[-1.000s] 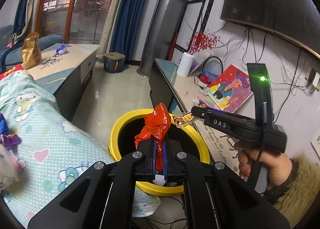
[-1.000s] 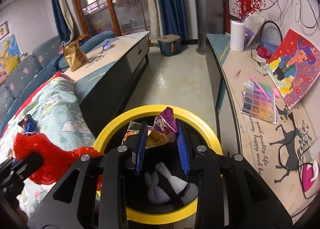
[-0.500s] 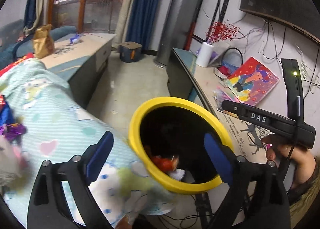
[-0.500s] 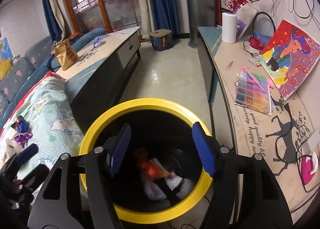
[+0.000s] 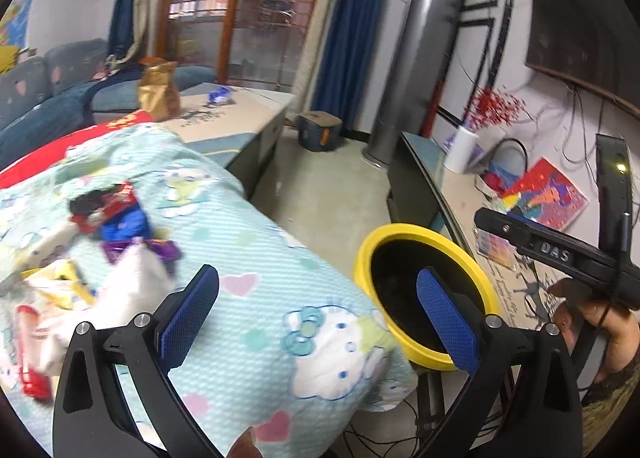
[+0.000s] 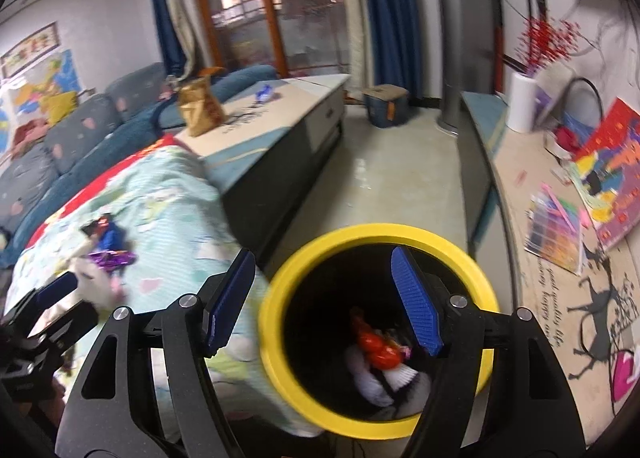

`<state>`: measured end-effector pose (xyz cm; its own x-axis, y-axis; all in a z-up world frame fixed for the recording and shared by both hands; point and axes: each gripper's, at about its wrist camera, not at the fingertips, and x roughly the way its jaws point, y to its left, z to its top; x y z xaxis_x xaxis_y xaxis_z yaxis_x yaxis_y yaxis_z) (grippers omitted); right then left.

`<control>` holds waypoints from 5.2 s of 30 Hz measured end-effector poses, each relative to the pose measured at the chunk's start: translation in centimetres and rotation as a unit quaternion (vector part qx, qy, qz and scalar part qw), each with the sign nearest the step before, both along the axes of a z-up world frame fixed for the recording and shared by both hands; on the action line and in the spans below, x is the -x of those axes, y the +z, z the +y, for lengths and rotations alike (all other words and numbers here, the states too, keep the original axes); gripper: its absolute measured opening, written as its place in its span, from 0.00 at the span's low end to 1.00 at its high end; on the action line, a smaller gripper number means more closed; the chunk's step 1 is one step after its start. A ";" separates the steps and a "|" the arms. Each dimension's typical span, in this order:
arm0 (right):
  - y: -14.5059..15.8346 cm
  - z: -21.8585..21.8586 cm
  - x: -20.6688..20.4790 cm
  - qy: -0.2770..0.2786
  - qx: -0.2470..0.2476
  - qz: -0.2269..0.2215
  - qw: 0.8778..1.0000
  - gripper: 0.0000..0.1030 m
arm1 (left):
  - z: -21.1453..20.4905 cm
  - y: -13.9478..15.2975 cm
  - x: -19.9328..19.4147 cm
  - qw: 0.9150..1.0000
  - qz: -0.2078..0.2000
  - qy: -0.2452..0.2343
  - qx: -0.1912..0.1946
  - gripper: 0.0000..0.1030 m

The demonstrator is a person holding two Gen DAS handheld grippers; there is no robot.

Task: Collect trash
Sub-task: 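Move both open tools back over the remaining trash on the bed, then grasp the red cylindrical container with the left tool while the right tool grasps the white plastic bag, then lift the red container and white bag and carry them over the yellow bin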

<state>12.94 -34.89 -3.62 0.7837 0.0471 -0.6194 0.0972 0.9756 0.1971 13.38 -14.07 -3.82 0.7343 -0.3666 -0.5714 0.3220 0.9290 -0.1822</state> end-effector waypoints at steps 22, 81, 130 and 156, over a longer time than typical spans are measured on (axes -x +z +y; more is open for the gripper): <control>3.0 10.3 1.6 0.127 -0.010 -0.029 0.991 0.64 | 11.5 2.6 2.7 0.990 -0.030 0.131 0.031 0.94; 0.8 22.5 -2.8 0.278 -0.061 -0.013 0.959 0.20 | 25.8 -3.8 5.4 0.962 0.081 0.243 0.098 0.29; 3.7 6.8 0.8 0.090 -0.034 -0.060 0.994 0.19 | 13.5 3.8 3.8 0.993 -0.006 0.097 0.061 0.29; 2.3 -2.4 2.1 -0.040 0.000 -0.052 0.998 0.19 | 6.1 3.8 3.1 0.999 -0.009 0.006 0.034 0.29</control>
<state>10.83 -37.25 -1.27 0.8447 -0.0190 -0.5348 0.1545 0.9655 0.2098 10.32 -7.98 0.02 0.7489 -0.3959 -0.5314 0.3152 0.9182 -0.2399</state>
